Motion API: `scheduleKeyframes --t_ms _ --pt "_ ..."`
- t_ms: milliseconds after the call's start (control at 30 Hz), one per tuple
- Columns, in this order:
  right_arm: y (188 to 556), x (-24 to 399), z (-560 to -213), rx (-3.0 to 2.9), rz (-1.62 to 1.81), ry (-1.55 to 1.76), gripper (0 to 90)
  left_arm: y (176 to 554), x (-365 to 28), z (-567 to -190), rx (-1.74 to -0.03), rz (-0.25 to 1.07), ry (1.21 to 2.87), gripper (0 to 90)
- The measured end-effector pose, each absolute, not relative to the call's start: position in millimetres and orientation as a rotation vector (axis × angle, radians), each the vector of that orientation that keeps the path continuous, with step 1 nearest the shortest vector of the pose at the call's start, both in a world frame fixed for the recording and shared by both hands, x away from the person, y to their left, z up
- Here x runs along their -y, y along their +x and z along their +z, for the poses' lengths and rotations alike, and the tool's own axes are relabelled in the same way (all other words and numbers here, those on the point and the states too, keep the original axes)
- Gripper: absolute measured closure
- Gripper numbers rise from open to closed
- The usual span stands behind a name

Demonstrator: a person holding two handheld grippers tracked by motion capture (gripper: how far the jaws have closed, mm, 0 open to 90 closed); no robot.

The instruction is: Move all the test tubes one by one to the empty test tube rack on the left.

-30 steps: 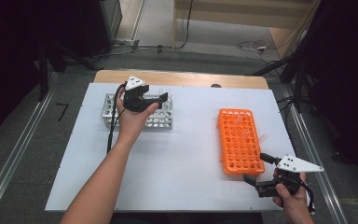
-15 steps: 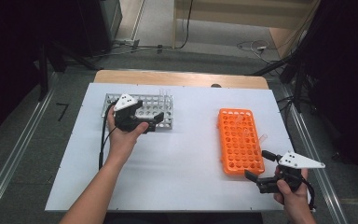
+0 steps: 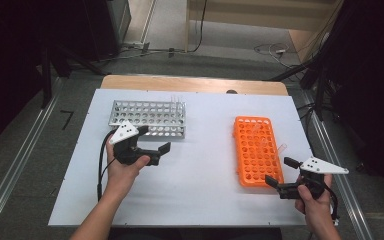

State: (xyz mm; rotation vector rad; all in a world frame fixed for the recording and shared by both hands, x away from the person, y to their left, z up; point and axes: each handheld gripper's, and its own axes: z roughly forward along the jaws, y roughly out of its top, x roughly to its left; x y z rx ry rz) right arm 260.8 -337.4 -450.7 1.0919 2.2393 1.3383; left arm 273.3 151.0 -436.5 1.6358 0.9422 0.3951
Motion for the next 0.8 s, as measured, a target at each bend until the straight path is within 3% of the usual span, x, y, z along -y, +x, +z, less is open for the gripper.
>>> scheduleKeyframes --t_ms 433,800 --pt "286 344 -453 -2.192 1.319 1.201 5.3 233 -147 -452 -0.921 0.352 1.641 0.0" --pt "308 346 -467 -2.113 1.245 1.317 41.2 218 -153 -452 -0.930 0.361 1.633 0.0"
